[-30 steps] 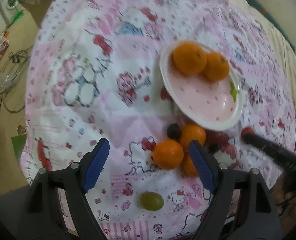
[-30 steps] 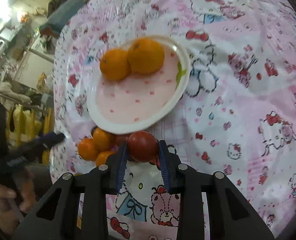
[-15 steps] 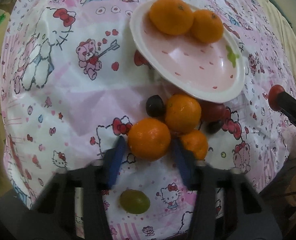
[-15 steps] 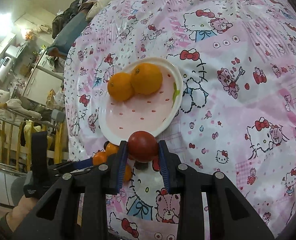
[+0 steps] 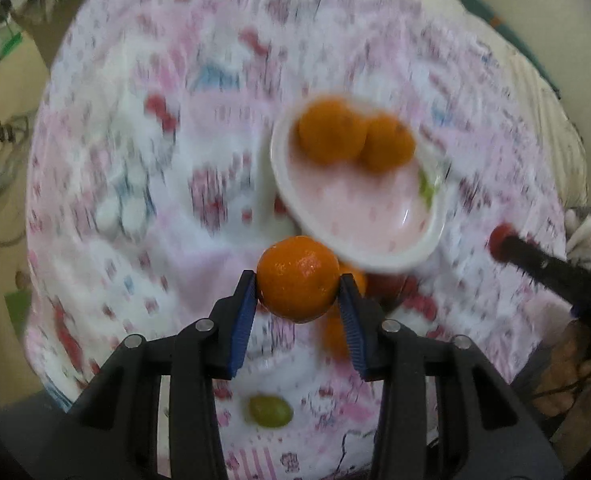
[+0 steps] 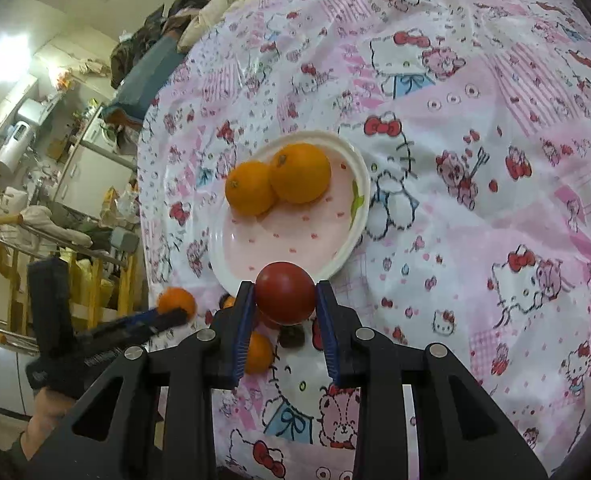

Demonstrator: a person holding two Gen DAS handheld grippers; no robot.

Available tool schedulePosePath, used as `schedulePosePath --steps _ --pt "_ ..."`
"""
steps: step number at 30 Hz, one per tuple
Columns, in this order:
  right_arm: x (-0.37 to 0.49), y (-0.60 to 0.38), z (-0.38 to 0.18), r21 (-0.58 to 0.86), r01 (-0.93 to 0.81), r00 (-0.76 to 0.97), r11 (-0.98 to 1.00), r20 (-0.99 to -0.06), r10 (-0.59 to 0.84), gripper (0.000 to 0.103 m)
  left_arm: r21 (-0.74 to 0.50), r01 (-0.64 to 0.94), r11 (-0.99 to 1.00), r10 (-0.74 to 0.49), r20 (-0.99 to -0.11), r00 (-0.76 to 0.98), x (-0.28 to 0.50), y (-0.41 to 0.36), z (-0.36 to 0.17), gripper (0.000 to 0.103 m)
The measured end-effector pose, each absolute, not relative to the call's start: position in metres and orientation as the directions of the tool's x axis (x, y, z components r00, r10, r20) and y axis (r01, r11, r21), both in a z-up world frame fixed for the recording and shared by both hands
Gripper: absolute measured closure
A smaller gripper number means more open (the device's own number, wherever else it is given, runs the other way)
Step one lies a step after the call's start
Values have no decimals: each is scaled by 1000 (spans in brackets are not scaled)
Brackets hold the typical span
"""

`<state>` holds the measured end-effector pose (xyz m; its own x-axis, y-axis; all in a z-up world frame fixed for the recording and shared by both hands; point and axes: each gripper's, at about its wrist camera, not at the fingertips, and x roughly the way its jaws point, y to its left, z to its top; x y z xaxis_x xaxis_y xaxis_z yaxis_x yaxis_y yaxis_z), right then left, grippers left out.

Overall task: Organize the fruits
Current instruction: 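Grasp a tangerine with the left tool while the right tool holds the tomato, then carry the tangerine and the cherry tomato over the plate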

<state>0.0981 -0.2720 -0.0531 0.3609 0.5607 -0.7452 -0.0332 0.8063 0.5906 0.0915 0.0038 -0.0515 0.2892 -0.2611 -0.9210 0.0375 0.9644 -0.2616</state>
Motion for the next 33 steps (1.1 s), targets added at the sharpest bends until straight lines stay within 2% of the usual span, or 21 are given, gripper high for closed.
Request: schedulePosePath --steps 7,24,33 --pt "130 -274 -42 567 -73 387 820 -742 547 71 -223 100 970 -244 -913 327 135 -9 -37 66" --pt "191 -248 -97 454 -108 246 884 -849 467 71 -193 112 975 -212 -956 204 177 -41 -92 66" --pt "190 -244 -112 469 -80 207 880 -855 475 71 -154 113 982 -176 -961 215 180 -44 -101 65"
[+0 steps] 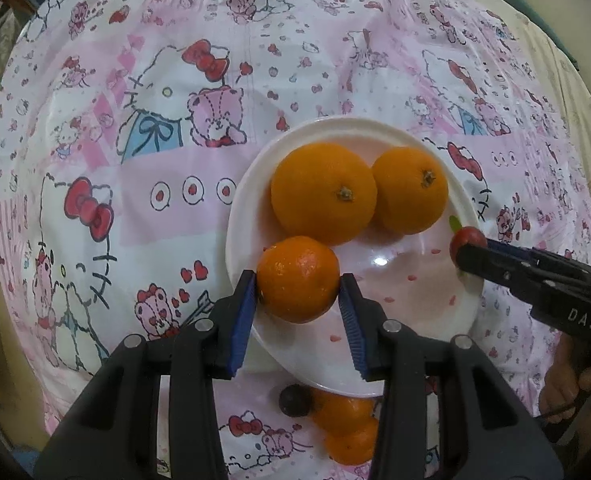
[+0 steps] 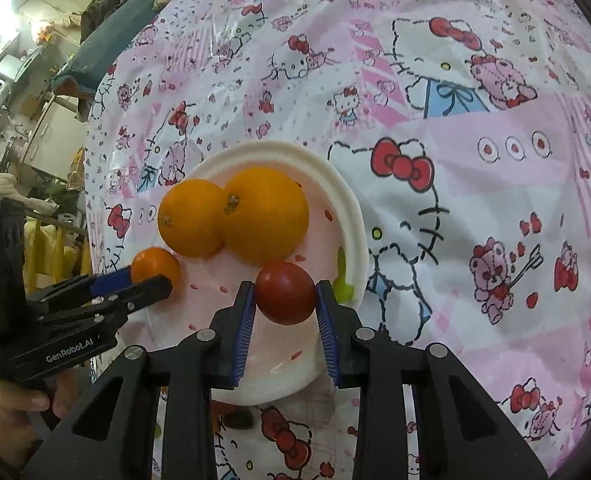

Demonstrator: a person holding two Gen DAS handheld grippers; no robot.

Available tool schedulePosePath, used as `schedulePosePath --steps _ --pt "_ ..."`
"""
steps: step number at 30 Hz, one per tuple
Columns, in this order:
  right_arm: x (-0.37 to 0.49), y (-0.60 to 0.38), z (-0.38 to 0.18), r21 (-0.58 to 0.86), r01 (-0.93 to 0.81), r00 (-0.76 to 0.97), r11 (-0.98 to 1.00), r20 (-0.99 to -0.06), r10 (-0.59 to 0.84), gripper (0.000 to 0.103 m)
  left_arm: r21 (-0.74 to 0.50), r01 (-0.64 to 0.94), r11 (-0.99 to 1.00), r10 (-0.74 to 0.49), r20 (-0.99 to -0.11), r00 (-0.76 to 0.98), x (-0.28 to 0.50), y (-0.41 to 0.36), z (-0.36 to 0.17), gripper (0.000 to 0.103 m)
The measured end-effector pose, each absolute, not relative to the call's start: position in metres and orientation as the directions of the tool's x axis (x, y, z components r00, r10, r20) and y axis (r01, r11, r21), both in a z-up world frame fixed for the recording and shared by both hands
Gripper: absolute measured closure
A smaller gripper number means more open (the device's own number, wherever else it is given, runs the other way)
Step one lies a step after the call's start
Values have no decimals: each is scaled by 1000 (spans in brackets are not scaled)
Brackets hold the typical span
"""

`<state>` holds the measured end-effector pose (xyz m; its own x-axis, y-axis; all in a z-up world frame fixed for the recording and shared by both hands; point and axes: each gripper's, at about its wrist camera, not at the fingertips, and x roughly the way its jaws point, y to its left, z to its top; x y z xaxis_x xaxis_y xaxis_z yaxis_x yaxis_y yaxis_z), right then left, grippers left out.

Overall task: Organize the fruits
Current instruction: 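Carry the tangerine and the cherry tomato over the plate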

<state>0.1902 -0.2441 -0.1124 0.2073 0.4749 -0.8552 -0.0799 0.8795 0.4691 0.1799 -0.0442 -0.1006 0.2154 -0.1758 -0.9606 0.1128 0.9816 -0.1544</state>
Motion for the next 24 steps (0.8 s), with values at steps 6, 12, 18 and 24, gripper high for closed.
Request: schedulePosePath --steps 6,12,18,24 --pt "190 -241 -118 468 -76 189 880 -860 474 70 -145 127 981 -169 -964 206 178 -50 -106 65" --pt "191 -242 -118 479 -63 195 876 -855 482 70 -140 117 983 -163 -962 218 178 -48 -104 65" --pt "192 -243 -119 487 -50 195 872 -852 487 68 -152 116 982 -173 -963 208 178 -47 -104 64" --pt "193 -248 -116 490 -42 211 871 -847 487 68 -143 133 981 -168 -966 197 178 -52 -105 59"
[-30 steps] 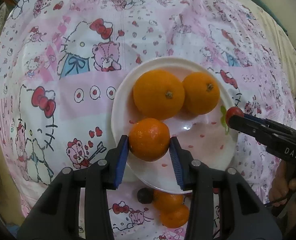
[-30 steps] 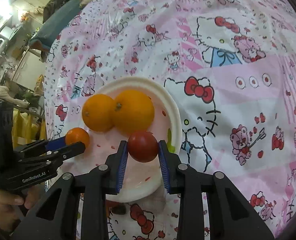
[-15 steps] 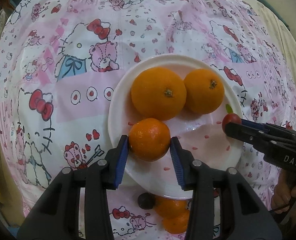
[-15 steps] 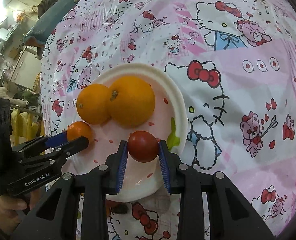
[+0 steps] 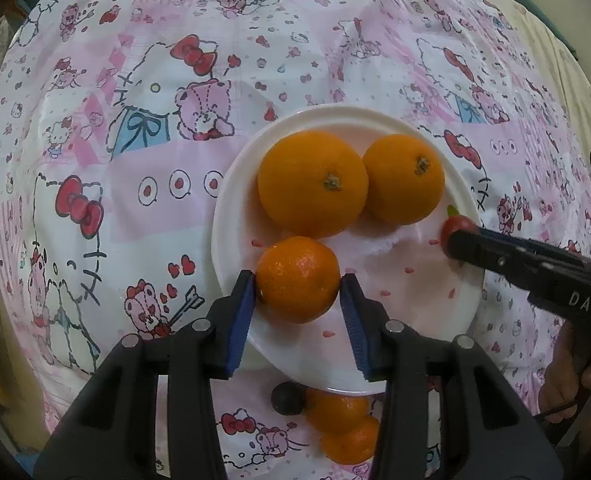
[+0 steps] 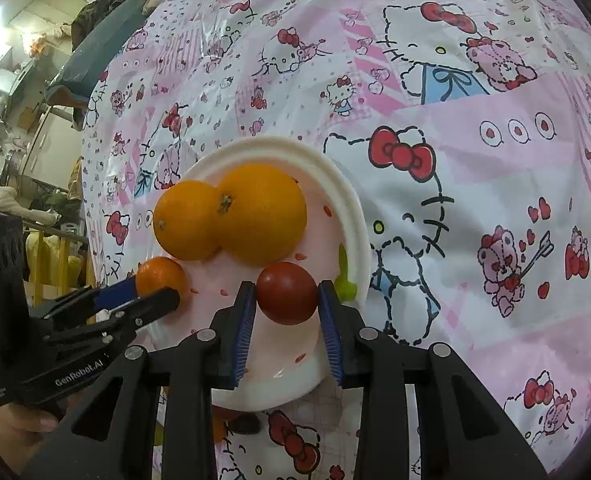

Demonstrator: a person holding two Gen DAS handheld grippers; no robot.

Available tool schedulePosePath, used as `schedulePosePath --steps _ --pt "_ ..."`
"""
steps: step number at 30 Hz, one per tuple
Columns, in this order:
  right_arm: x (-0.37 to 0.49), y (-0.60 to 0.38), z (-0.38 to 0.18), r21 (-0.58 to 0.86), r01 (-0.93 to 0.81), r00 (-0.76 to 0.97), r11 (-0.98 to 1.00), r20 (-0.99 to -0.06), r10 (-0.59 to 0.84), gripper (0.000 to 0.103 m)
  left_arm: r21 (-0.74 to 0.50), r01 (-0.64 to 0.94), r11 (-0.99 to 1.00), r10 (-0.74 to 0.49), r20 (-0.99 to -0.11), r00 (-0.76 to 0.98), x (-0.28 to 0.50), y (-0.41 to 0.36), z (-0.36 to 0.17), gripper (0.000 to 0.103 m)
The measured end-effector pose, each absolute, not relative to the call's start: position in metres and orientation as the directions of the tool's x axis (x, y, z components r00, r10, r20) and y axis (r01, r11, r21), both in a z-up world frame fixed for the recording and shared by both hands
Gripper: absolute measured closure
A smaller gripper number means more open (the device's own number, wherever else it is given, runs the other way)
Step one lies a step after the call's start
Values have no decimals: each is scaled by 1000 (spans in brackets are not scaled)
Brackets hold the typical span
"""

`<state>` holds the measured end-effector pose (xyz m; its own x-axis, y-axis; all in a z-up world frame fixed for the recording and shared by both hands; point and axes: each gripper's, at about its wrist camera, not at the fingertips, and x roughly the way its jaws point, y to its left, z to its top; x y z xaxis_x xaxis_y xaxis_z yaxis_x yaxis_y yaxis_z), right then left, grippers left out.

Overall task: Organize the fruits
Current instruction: 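Carry the tangerine and the cherry tomato over the plate, then open the left tool to drop the tangerine while the right tool releases the tomato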

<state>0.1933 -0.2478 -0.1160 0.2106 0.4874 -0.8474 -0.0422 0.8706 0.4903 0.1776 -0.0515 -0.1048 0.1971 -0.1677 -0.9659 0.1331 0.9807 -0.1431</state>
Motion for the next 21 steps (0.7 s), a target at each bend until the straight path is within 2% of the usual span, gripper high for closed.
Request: schedulePosePath --steps 1,3,5,7,8,9,11,21 --pt "193 -248 -116 492 -42 212 869 -846 489 68 -148 137 980 -174 -963 205 177 -52 -104 54" --pt "194 -248 -115 495 -44 212 868 -844 492 68 -138 146 980 -170 -957 237 176 -54 -98 32" --pt "193 -248 -113 499 -44 211 865 -842 496 68 -106 154 982 -145 -951 272 176 -56 -93 24" --pt "193 -248 -111 500 -47 215 865 -840 498 66 -94 158 983 -137 -949 284 176 -56 -91 24" --pt "193 -249 -109 499 -49 224 865 -839 496 62 -95 158 983 -138 -948 286 176 -55 -90 24" --pt "194 -249 -107 496 -50 234 867 -838 493 53 -97 155 983 -139 -947 288 176 -54 -90 24" --pt "193 -249 -101 483 -60 258 874 -838 481 45 -94 149 984 -134 -947 291 176 -52 -89 24" --pt "190 -254 -82 476 -76 318 876 -821 474 42 -96 133 986 -137 -926 351 168 -40 -76 24"
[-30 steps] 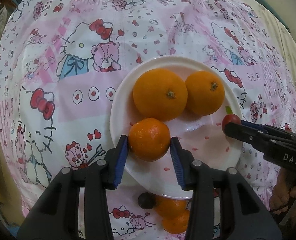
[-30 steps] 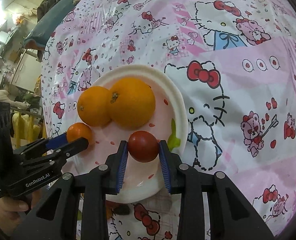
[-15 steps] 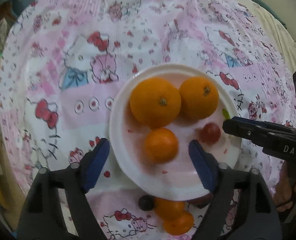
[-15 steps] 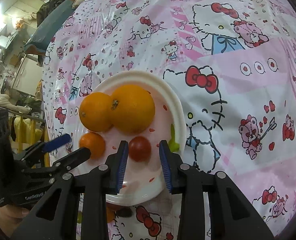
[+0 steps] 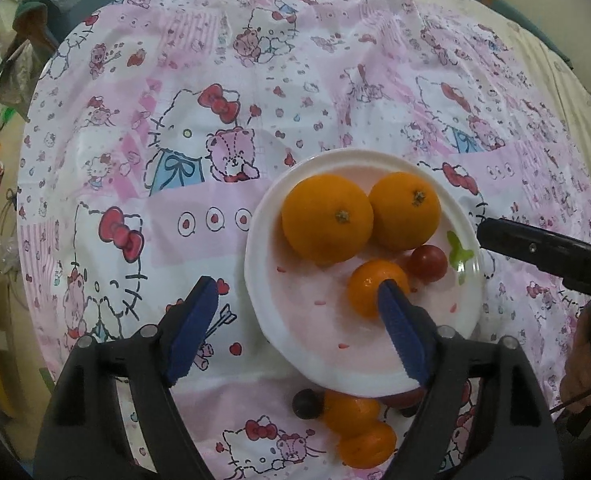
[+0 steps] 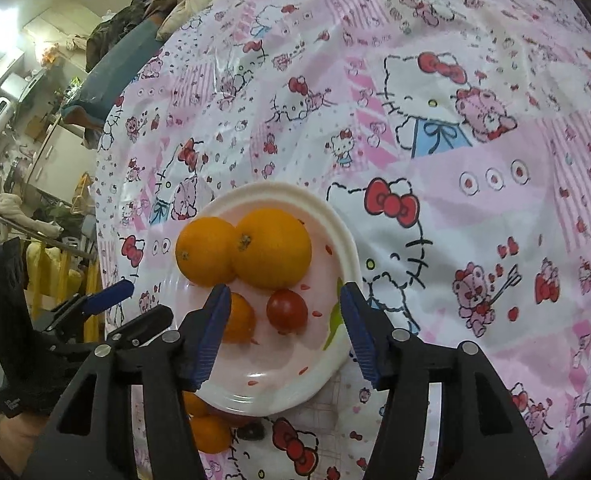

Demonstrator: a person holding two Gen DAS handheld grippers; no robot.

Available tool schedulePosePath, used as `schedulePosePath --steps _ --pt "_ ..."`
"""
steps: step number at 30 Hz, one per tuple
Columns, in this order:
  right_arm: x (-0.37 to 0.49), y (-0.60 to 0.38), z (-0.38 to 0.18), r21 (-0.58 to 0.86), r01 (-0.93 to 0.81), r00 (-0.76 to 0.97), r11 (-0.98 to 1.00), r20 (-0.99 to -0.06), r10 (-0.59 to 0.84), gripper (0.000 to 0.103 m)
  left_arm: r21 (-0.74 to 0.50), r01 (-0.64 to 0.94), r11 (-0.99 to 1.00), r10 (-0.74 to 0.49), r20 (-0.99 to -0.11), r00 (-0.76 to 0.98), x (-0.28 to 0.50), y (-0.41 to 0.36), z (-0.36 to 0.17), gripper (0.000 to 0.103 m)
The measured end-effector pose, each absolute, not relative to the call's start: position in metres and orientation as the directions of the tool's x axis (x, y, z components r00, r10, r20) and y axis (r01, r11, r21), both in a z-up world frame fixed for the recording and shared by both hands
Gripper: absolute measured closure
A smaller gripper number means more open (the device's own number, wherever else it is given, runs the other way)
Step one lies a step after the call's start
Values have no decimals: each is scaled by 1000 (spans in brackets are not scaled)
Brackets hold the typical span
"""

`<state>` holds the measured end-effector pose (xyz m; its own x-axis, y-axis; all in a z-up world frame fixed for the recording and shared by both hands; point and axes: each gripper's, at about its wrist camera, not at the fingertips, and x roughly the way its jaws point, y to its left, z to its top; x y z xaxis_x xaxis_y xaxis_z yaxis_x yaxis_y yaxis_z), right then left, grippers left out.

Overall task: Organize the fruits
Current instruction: 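Open the left tool to drop the tangerine while the right tool releases the tomato, then withdraw both open tools from the plate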

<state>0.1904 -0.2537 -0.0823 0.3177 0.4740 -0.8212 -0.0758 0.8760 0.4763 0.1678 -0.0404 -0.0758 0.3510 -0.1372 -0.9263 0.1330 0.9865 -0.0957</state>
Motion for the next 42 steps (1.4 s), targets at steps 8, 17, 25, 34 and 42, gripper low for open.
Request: schedulePosePath --steps 8,17,25,34,42 --pt "179 -258 -62 482 -88 375 872 -795 477 41 -87 115 990 -127 -899 420 159 -35 -54 24" --pt "151 -265 -32 505 -108 426 856 -755 499 40 -59 91 994 -96 -872 480 140 -24 -32 24" --pt "113 -280 -29 513 -68 445 856 -752 486 39 -30 34 999 -42 -878 477 116 -5 -24 24" --pt "89 -280 -36 527 -36 436 849 -756 488 39 -72 -43 996 -47 -898 437 93 16 -28 24" --pt "93 -283 -57 513 18 396 858 -792 465 39 -121 -84 989 -86 -938 336 96 18 -57 25"
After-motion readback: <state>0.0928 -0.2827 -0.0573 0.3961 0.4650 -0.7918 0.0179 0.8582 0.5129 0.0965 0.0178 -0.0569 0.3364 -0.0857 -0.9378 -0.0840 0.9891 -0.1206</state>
